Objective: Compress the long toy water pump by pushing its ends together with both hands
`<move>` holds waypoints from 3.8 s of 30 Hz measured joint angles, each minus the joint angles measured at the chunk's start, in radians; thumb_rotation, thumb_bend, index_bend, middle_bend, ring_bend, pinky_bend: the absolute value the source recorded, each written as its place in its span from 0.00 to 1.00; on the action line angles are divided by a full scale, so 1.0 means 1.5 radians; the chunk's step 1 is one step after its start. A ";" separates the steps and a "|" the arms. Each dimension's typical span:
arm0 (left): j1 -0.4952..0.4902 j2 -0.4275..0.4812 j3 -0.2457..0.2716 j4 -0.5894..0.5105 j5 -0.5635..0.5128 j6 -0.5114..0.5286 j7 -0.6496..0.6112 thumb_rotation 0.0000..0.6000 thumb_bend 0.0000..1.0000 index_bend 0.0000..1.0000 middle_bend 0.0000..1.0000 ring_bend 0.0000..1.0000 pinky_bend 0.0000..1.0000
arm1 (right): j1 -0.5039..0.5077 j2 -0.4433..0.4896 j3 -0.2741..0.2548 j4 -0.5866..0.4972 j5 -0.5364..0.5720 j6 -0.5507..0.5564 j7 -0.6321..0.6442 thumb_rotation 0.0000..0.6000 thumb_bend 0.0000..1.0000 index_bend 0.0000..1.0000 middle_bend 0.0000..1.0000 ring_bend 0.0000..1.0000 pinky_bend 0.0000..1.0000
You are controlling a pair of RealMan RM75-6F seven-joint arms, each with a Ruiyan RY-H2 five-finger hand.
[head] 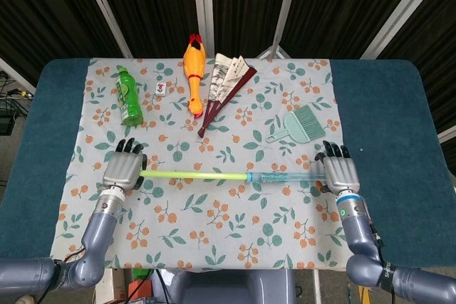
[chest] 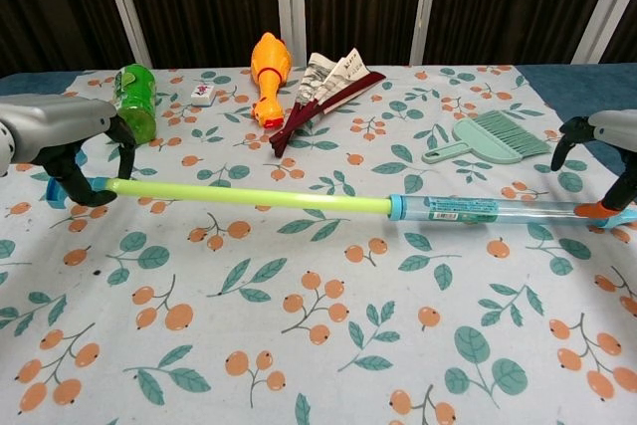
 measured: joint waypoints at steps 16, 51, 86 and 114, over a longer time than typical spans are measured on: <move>-0.004 0.003 0.005 0.004 -0.001 -0.003 -0.010 1.00 0.51 0.60 0.17 0.00 0.05 | 0.005 -0.022 -0.027 0.053 0.018 -0.001 -0.007 1.00 0.33 0.37 0.00 0.00 0.00; -0.014 0.012 0.008 0.006 -0.013 0.000 -0.014 1.00 0.51 0.60 0.17 0.00 0.05 | 0.006 -0.045 -0.031 0.113 0.043 -0.017 -0.003 1.00 0.42 0.58 0.05 0.00 0.00; -0.015 -0.009 -0.001 -0.067 0.010 0.063 -0.001 1.00 0.51 0.61 0.17 0.00 0.05 | 0.015 0.007 -0.013 -0.050 0.004 0.059 -0.030 1.00 0.43 0.68 0.09 0.00 0.00; -0.047 -0.126 -0.040 -0.062 -0.007 0.135 0.062 1.00 0.51 0.62 0.17 0.00 0.05 | 0.037 -0.022 -0.017 -0.154 -0.017 0.112 -0.068 1.00 0.43 0.70 0.10 0.00 0.00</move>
